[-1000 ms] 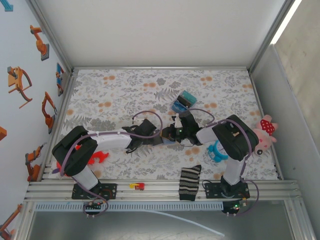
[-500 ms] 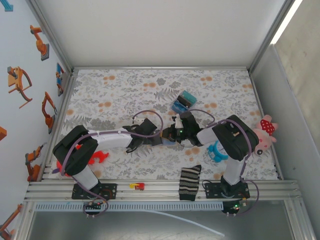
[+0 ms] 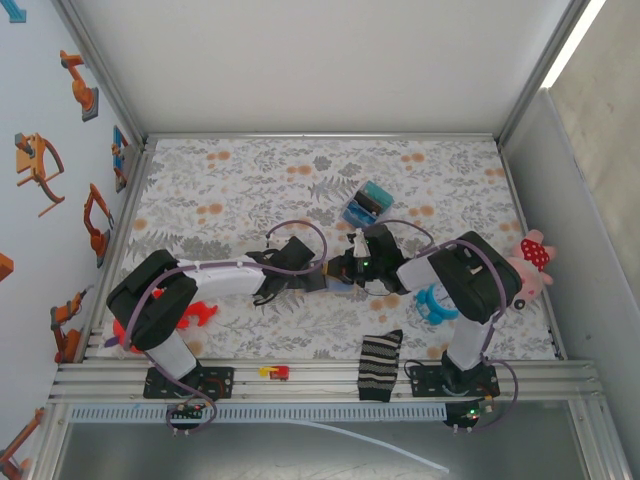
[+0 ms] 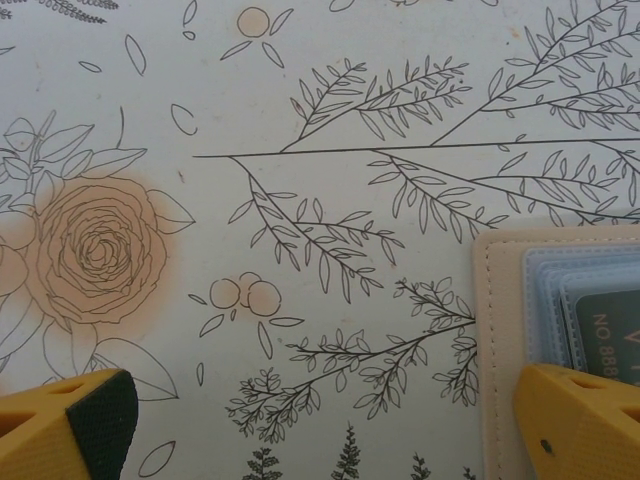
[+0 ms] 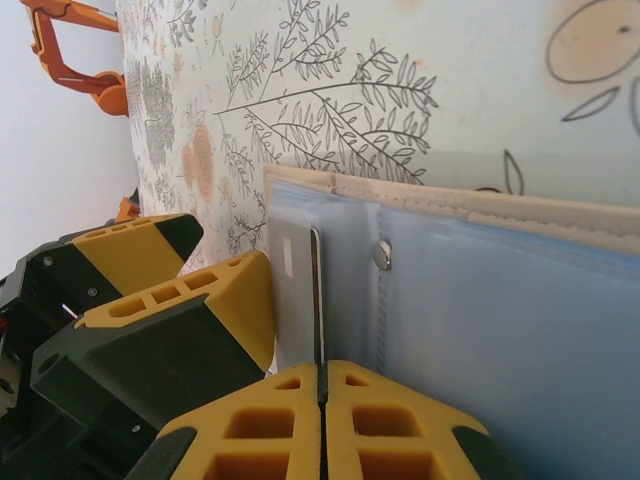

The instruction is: Take the credit cards out of the card holder

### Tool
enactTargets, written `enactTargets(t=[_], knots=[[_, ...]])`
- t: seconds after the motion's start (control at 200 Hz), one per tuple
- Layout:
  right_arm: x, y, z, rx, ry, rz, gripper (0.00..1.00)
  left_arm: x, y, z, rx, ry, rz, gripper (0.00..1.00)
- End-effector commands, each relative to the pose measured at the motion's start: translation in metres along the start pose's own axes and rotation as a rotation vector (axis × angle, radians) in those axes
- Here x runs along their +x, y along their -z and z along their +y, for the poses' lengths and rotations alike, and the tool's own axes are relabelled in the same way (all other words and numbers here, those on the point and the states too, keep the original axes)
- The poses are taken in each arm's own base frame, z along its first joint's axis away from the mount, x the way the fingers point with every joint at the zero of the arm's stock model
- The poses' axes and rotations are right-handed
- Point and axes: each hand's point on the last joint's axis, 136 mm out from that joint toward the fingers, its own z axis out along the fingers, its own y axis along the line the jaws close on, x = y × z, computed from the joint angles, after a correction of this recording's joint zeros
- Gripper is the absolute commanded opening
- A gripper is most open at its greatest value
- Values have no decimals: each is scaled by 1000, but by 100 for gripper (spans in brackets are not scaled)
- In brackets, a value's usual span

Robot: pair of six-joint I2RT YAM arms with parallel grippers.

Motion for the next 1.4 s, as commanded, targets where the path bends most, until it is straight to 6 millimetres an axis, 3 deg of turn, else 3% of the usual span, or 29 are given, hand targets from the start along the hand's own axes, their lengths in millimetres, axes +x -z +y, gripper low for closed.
enactTargets(t=[0.0, 0.446, 1.027, 1.397], knots=[[-1, 7, 7, -23, 13, -9, 6, 25, -9, 11, -53, -55, 91, 97], [-3, 8, 15, -67, 10, -8, 12, 25, -10, 10, -55, -56, 95, 97], [-4, 10, 15, -73, 11, -25, 0, 26, -9, 12, -62, -58, 98, 97], [-12, 25, 3, -55, -13, -73, 0, 26, -9, 14, -68, -61, 97, 97]])
